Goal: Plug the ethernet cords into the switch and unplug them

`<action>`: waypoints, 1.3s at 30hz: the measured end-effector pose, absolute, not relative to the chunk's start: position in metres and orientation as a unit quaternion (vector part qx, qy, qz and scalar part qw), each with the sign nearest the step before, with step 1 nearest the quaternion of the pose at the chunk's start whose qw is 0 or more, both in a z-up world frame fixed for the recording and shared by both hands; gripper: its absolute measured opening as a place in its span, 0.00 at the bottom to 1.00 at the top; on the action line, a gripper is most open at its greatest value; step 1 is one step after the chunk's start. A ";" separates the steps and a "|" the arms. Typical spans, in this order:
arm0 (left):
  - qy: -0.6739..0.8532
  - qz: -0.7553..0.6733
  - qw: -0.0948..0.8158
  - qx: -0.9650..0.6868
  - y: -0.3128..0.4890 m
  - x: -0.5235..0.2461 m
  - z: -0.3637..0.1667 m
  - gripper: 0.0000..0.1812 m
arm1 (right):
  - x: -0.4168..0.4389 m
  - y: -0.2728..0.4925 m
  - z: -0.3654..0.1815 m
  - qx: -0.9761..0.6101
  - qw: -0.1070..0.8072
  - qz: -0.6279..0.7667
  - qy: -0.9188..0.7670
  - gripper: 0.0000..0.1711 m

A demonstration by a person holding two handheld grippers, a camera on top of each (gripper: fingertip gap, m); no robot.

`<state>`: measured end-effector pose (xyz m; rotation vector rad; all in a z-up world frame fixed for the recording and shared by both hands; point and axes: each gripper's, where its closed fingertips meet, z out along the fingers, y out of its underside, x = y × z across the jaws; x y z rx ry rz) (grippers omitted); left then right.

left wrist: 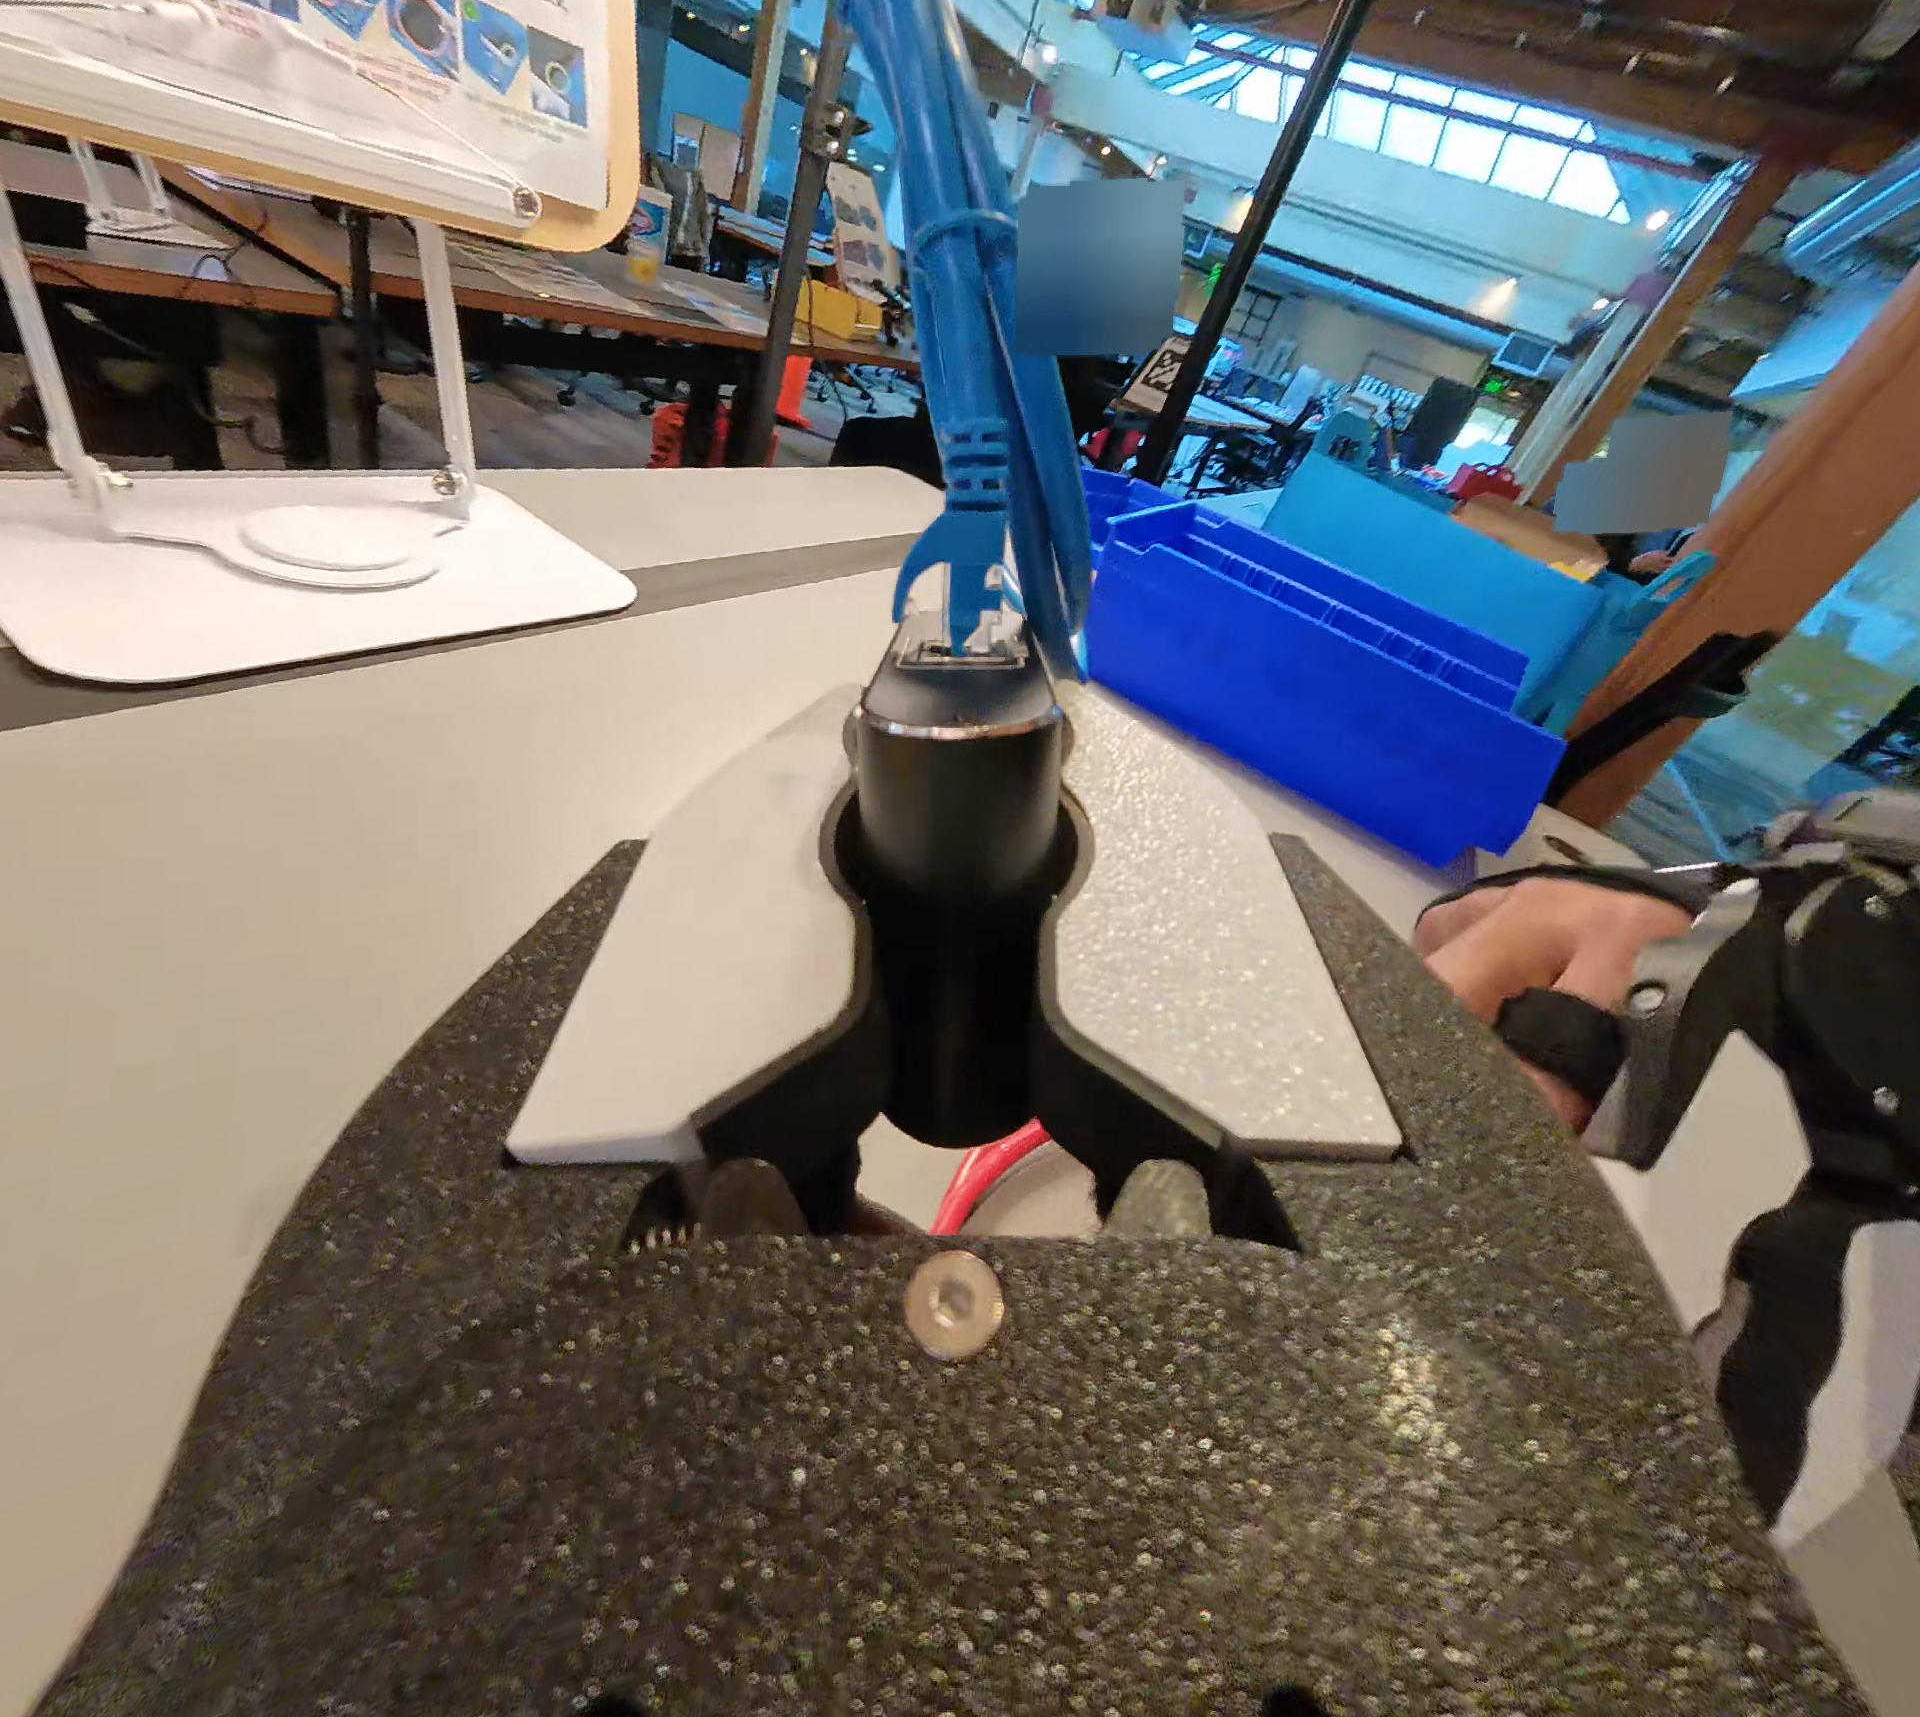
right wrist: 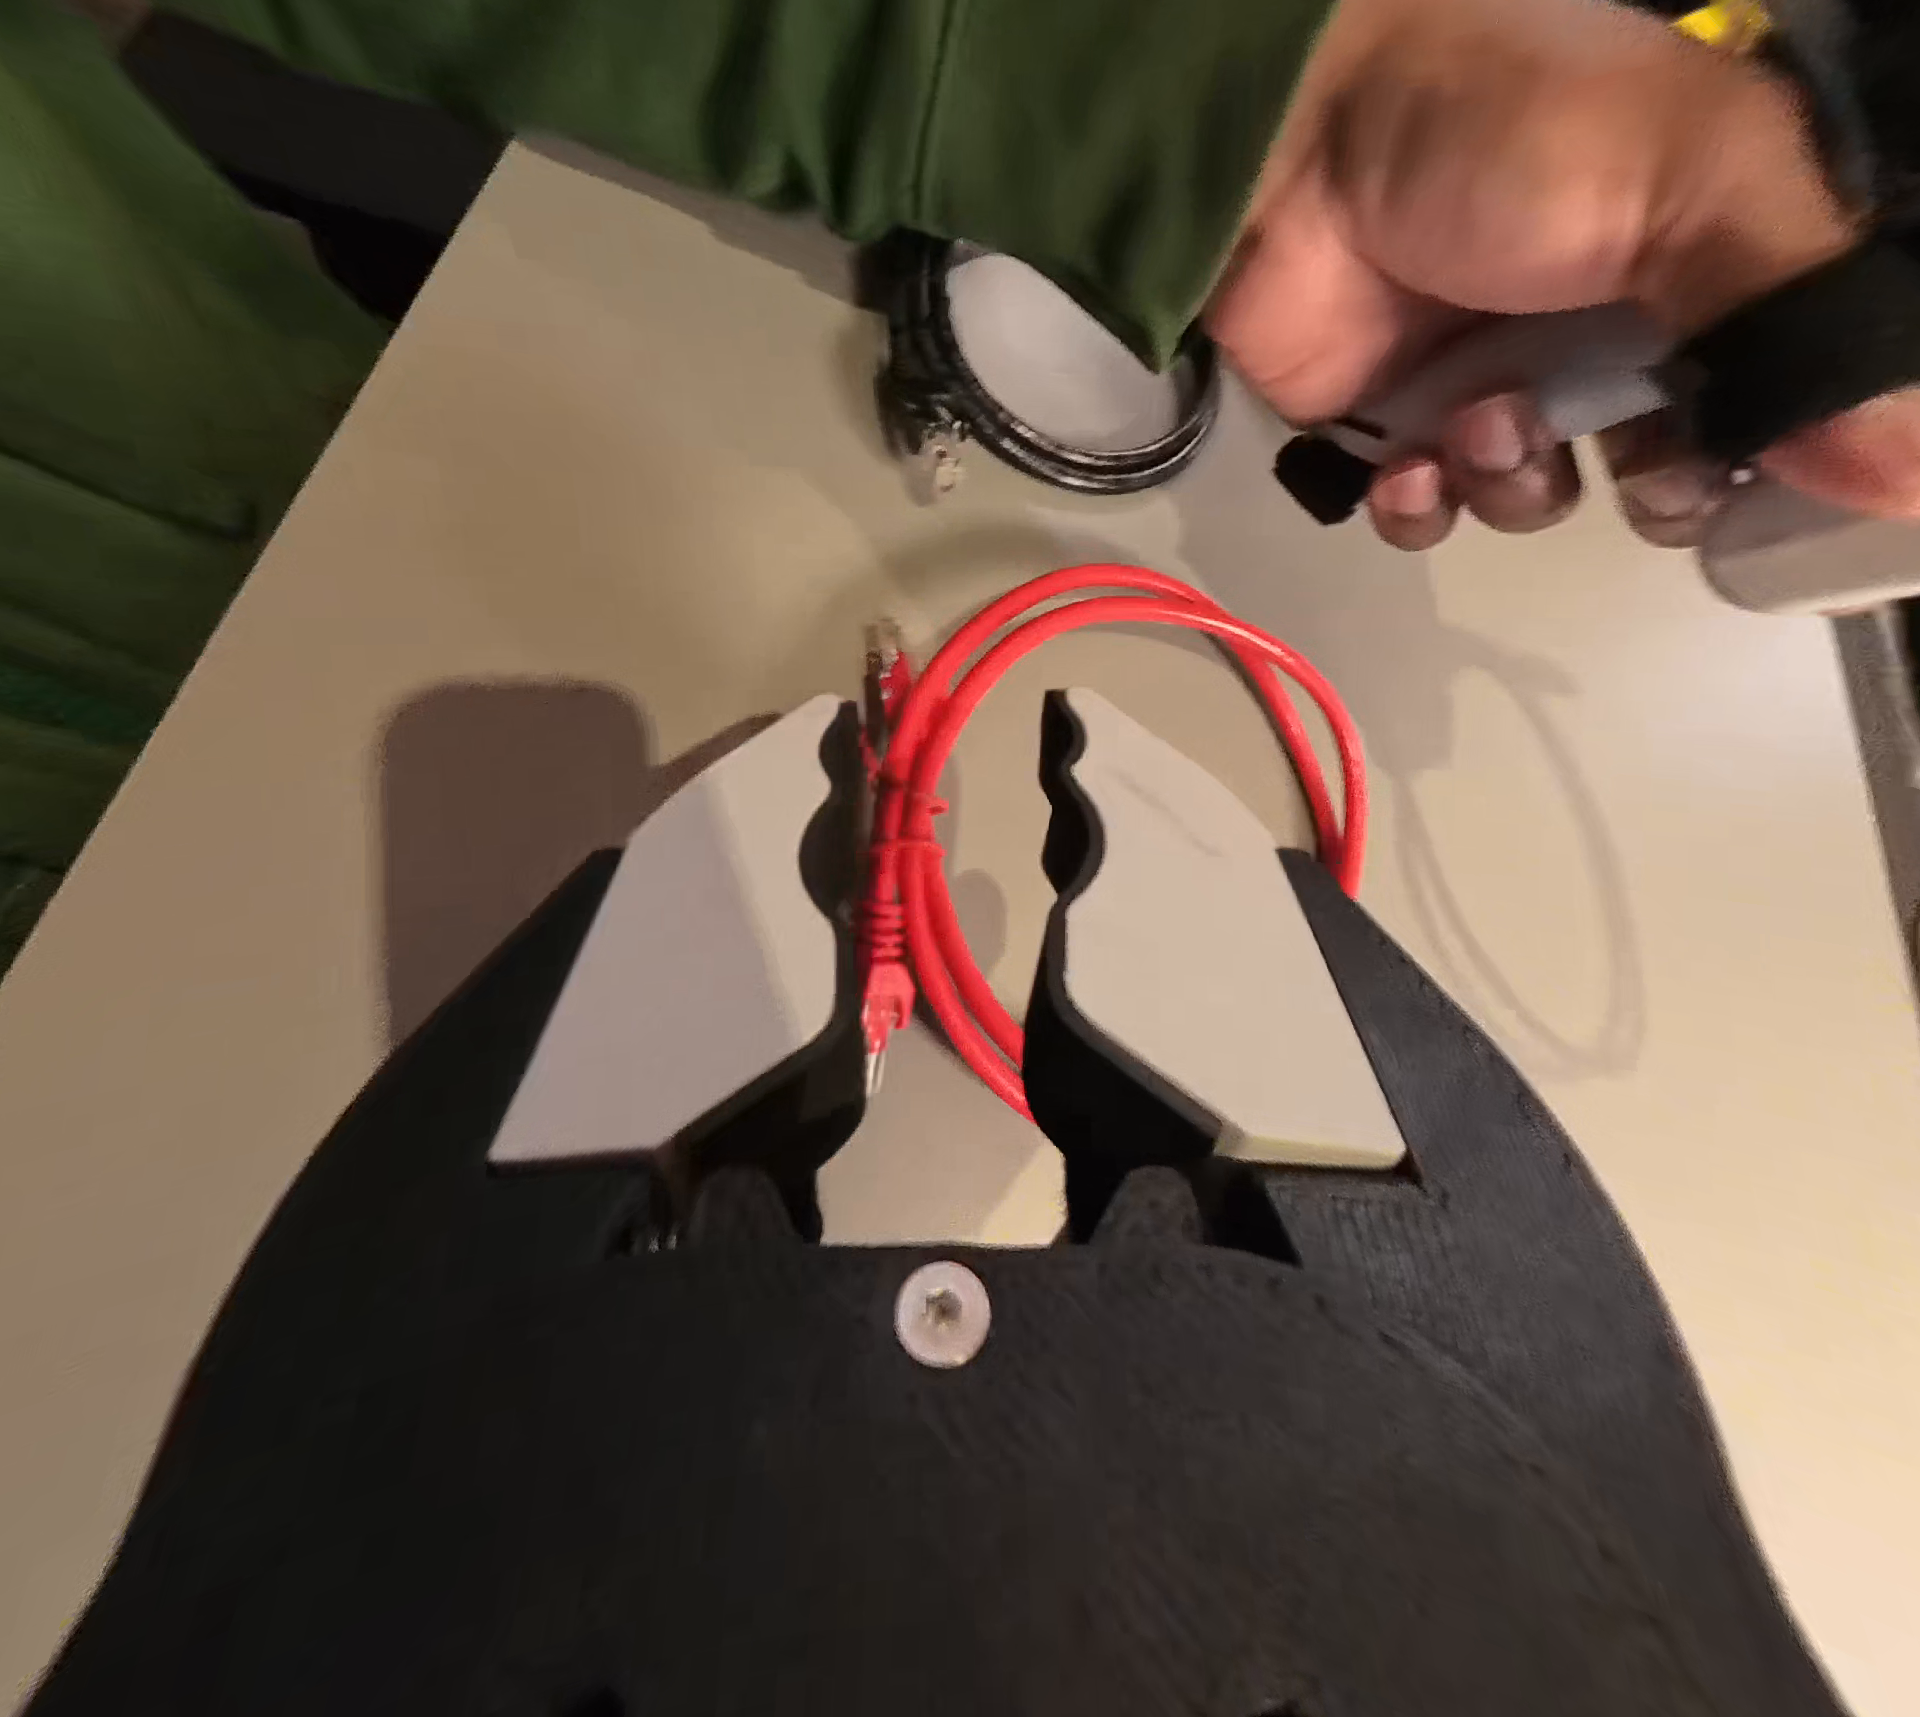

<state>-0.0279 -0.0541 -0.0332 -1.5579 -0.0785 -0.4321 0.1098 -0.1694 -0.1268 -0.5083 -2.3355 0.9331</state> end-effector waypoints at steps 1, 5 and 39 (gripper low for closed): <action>-0.035 -0.200 0.691 -0.694 -0.054 -0.027 -0.032 0.15 | 0.111 -0.170 -0.131 -0.191 0.276 0.342 -0.878 0.20; -0.034 -0.201 0.690 -0.695 -0.053 -0.025 -0.033 0.16 | 0.113 -0.157 -0.153 -0.204 0.252 0.294 -0.899 0.19; -0.070 -0.283 0.700 -0.652 -0.056 -0.021 -0.022 0.16 | 0.096 -0.019 -0.104 -0.435 0.387 0.224 -0.782 0.12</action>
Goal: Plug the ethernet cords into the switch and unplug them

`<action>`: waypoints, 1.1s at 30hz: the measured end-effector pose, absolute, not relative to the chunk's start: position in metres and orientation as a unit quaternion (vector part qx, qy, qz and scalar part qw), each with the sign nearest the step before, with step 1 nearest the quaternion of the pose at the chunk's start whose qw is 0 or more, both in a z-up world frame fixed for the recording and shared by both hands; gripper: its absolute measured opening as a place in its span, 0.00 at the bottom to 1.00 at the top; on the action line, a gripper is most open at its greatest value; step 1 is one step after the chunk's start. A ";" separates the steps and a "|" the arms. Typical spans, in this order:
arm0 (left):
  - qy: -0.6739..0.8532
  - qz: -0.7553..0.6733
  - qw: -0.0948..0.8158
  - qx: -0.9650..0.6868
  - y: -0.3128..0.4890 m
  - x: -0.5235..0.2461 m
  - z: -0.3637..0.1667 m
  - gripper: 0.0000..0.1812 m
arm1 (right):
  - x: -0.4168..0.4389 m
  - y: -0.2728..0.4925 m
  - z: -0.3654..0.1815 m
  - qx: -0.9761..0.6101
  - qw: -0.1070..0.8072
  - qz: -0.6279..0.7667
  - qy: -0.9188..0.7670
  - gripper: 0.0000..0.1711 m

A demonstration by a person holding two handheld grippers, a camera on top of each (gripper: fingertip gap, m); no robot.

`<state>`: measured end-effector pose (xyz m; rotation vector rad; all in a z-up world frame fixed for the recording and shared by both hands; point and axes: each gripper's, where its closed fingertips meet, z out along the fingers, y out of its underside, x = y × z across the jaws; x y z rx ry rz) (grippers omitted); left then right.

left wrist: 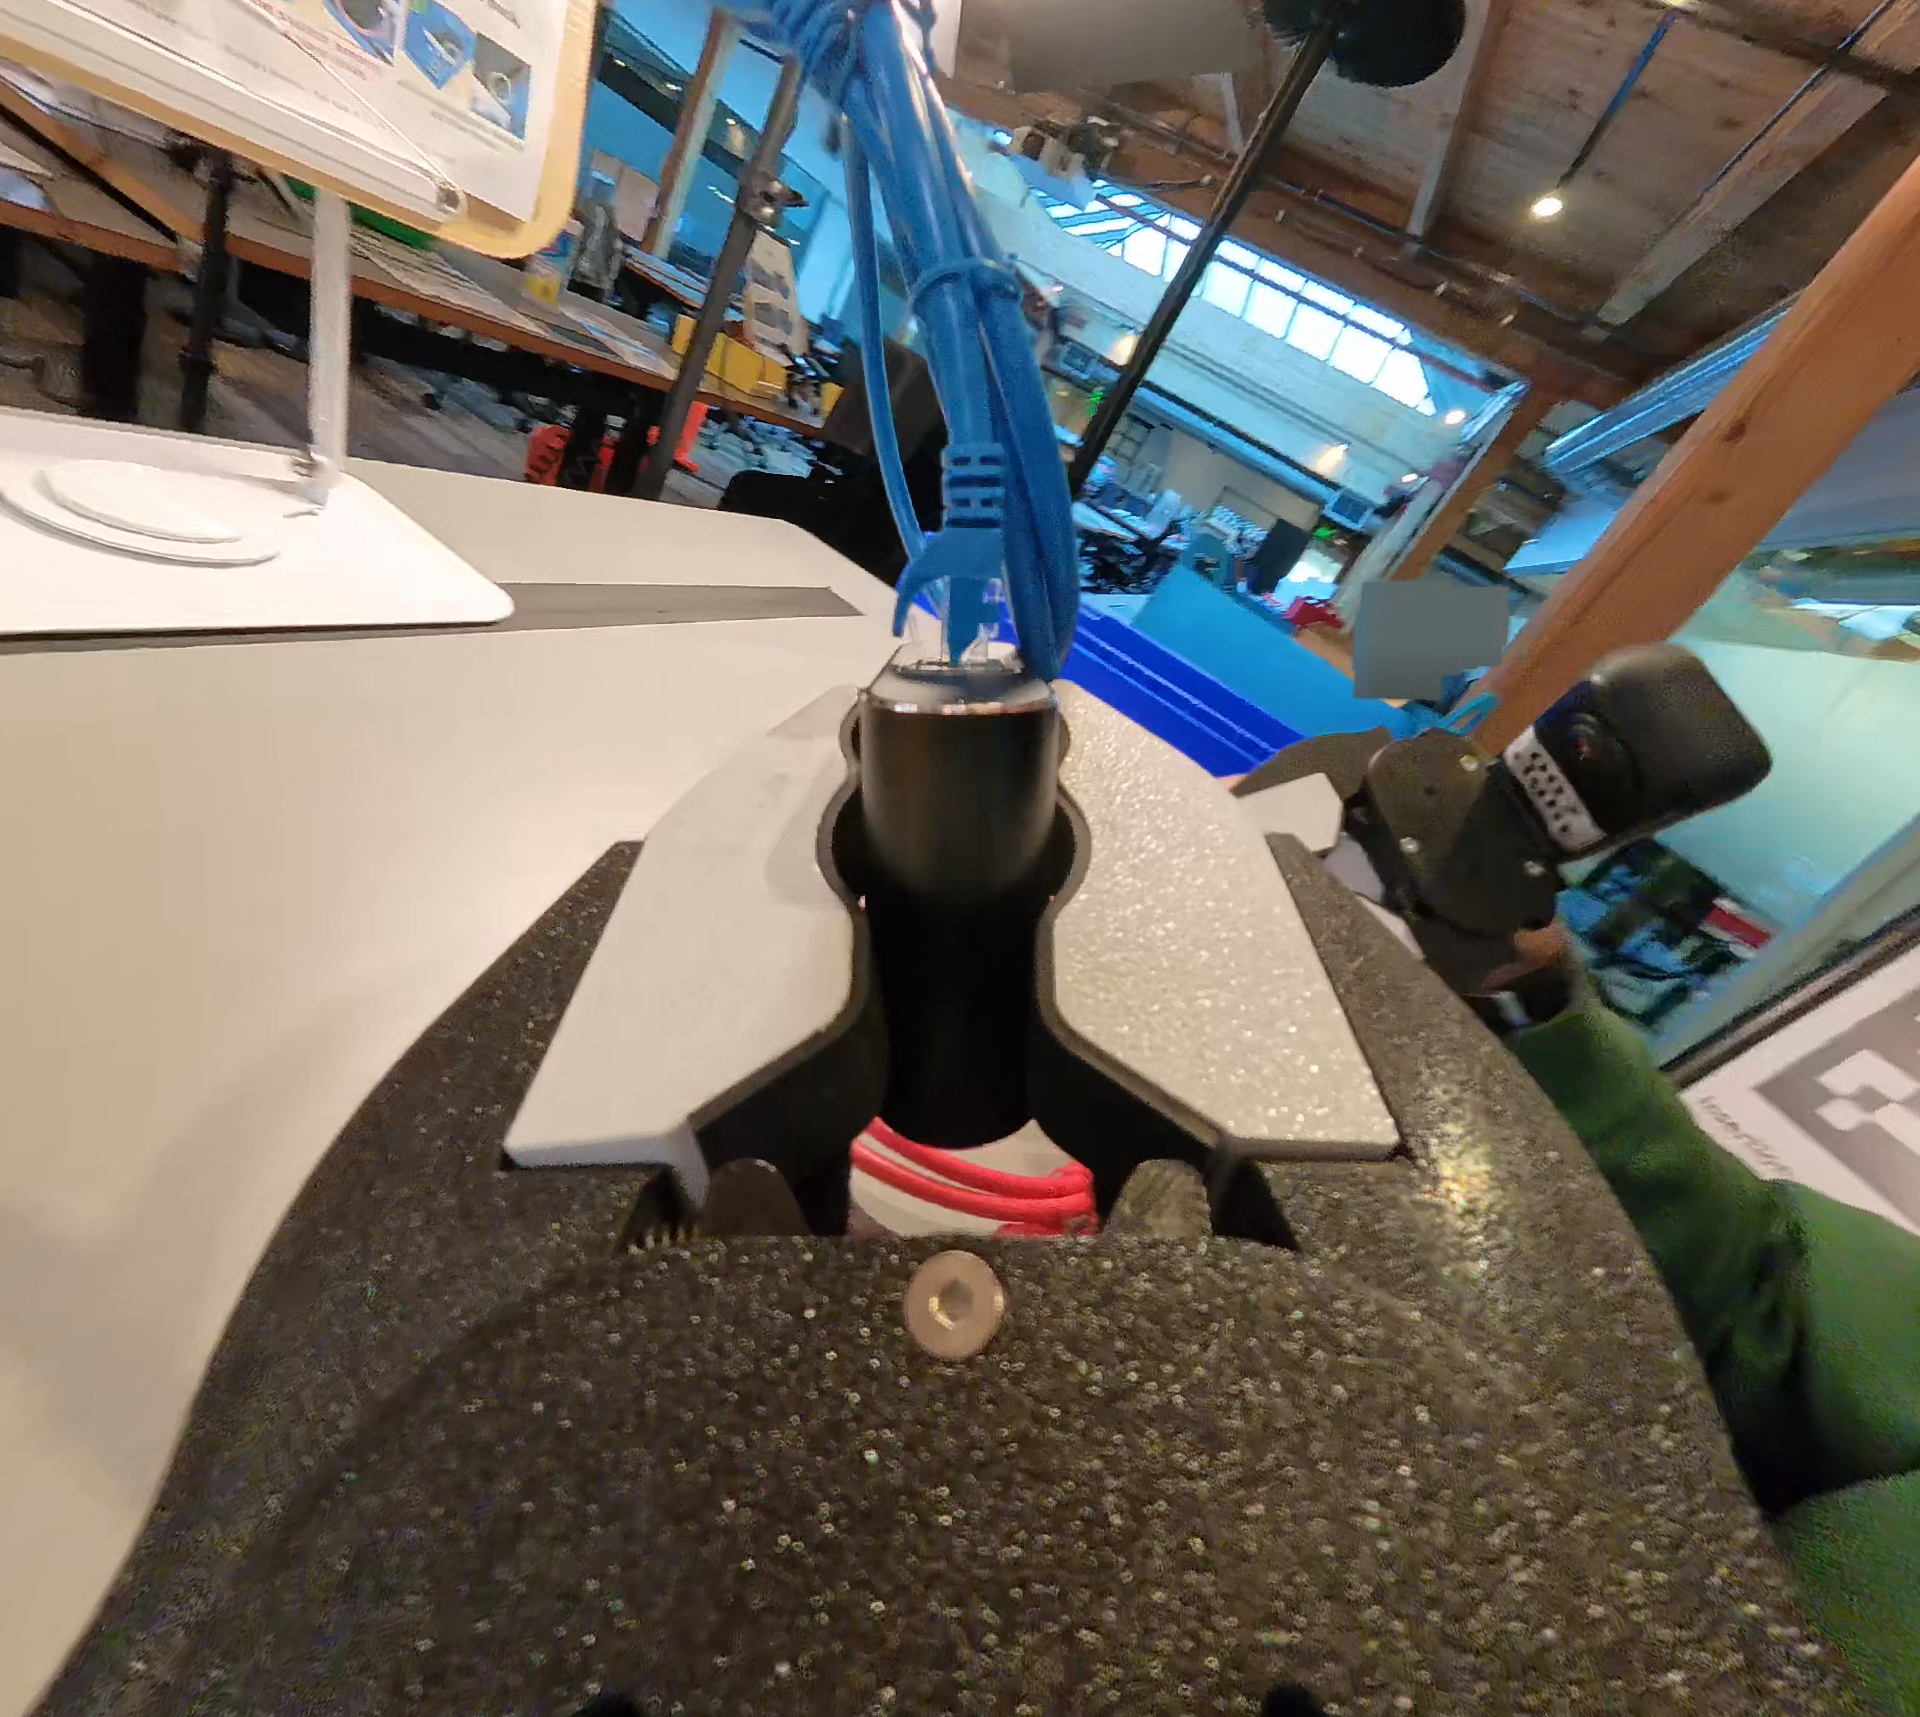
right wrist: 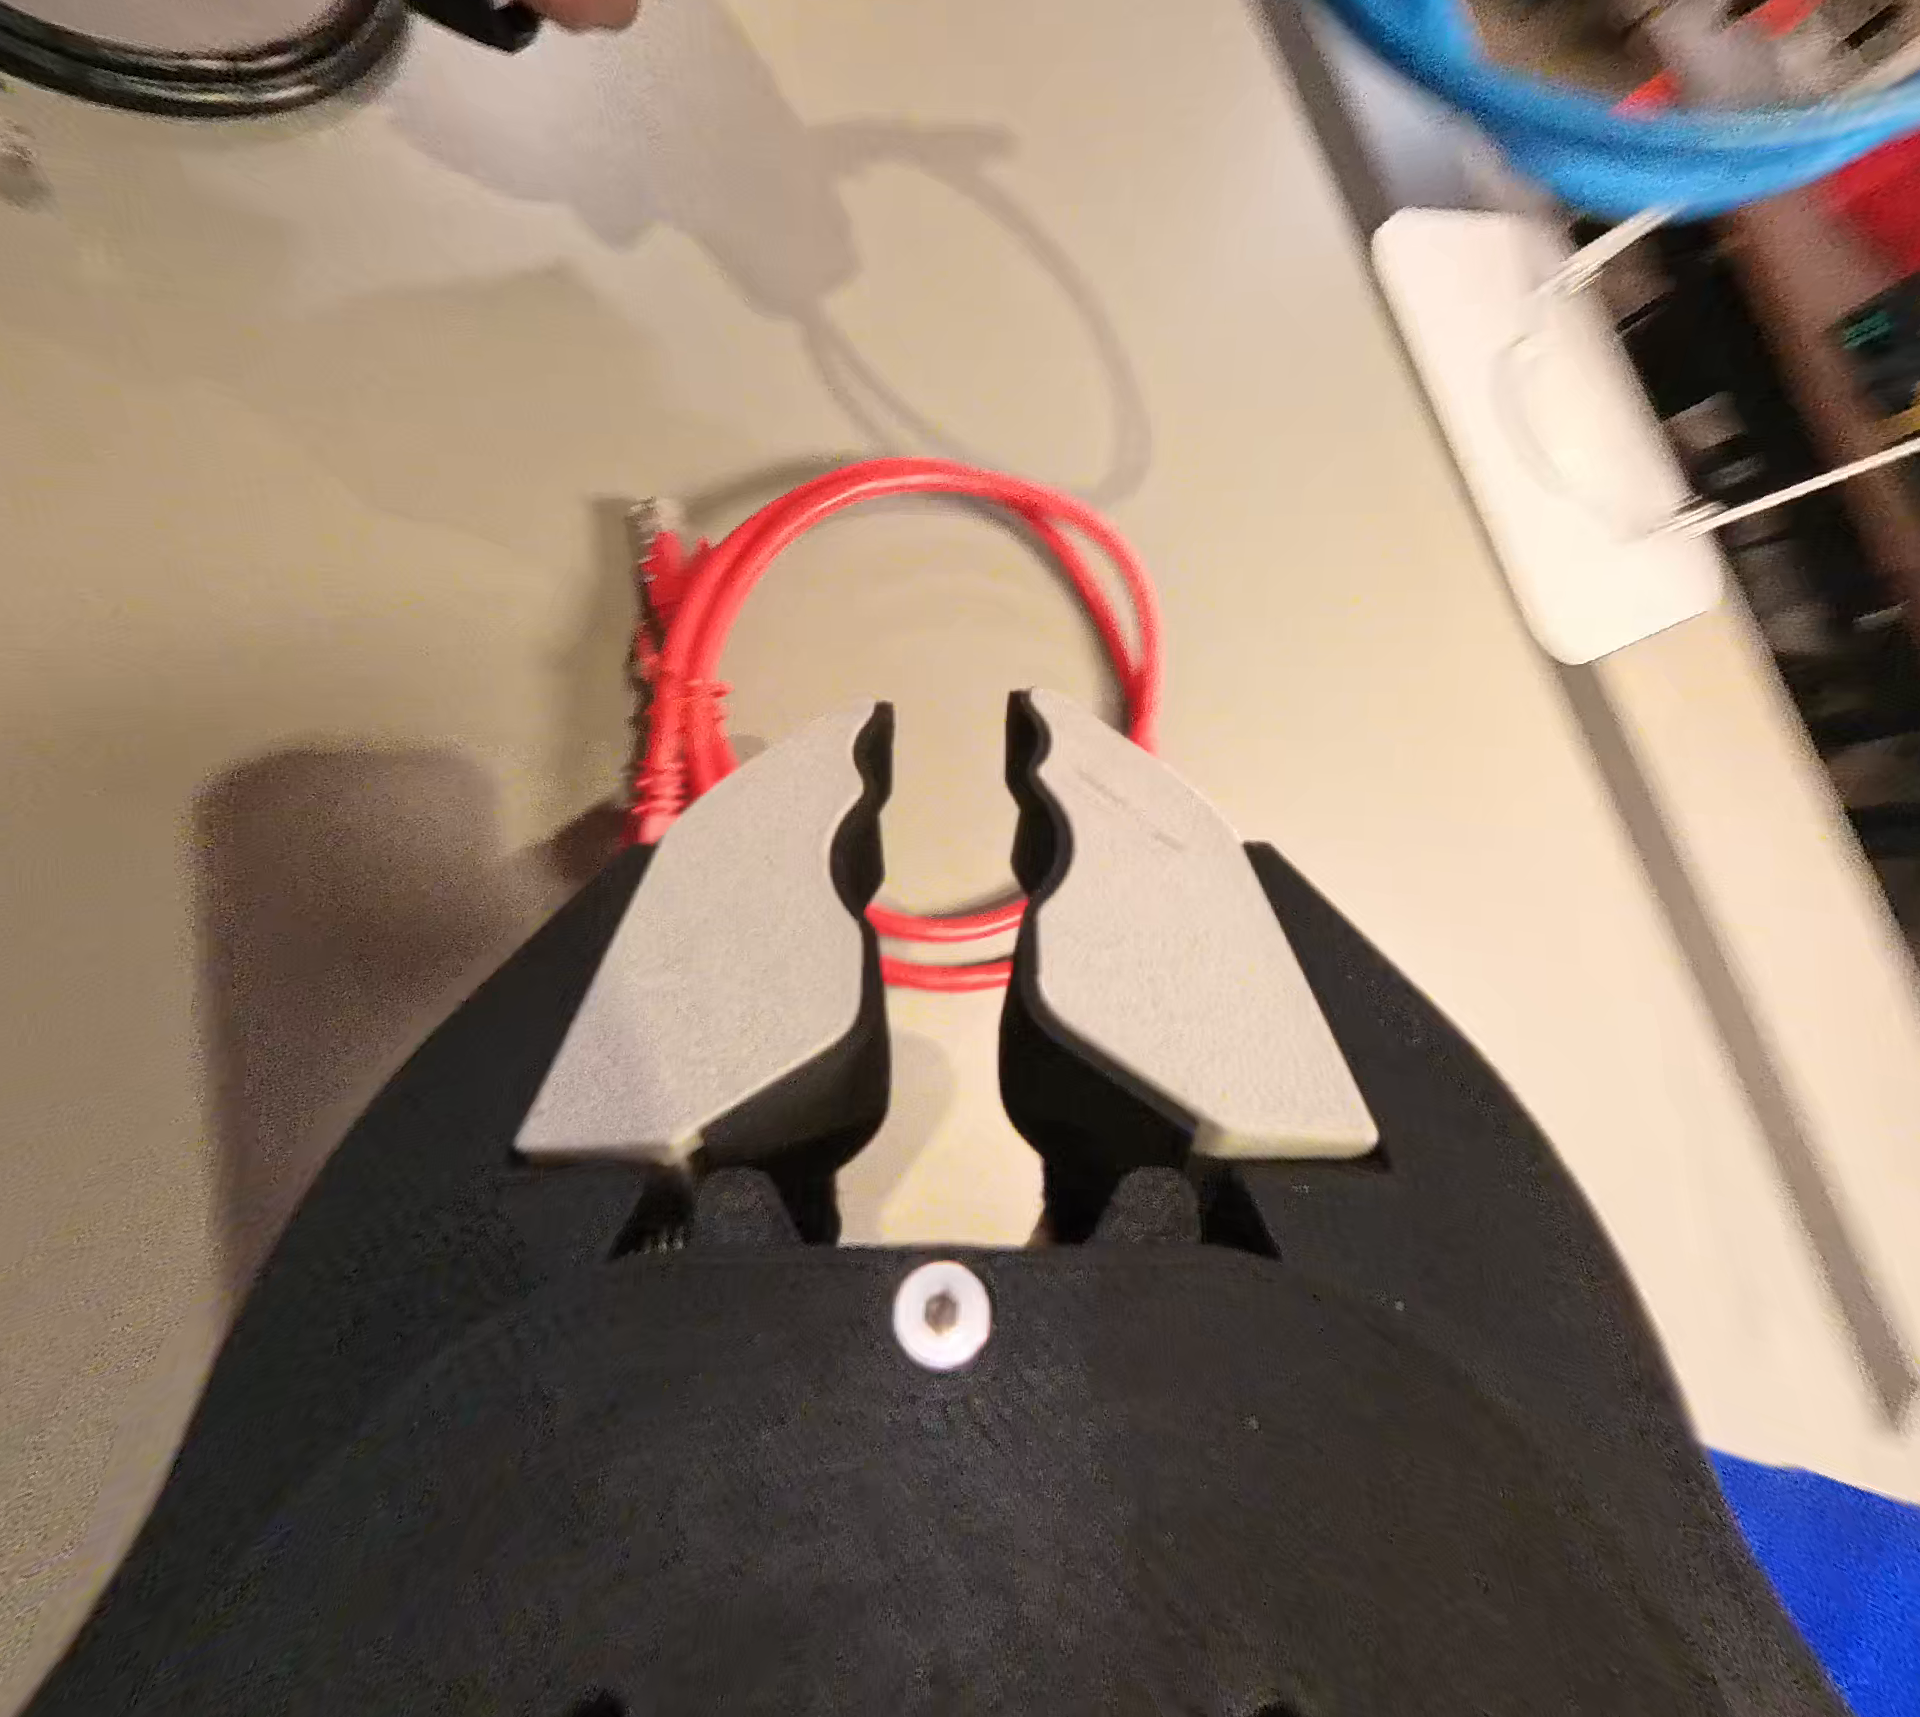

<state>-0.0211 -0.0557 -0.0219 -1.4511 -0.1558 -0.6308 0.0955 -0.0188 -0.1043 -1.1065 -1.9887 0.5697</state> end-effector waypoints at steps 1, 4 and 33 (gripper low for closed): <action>-0.071 -0.303 0.697 -0.646 -0.055 -0.018 -0.021 0.16 | 0.091 -0.017 -0.097 -0.413 0.424 0.214 -0.777 0.13; -0.080 -0.356 0.685 -0.631 -0.053 -0.007 -0.021 0.16 | 0.076 -0.026 -0.073 -0.340 0.528 0.203 -0.751 0.14; -0.053 -0.495 0.656 -0.567 -0.049 0.072 -0.003 0.16 | 0.079 -0.040 -0.018 -0.240 0.649 0.253 -0.676 0.27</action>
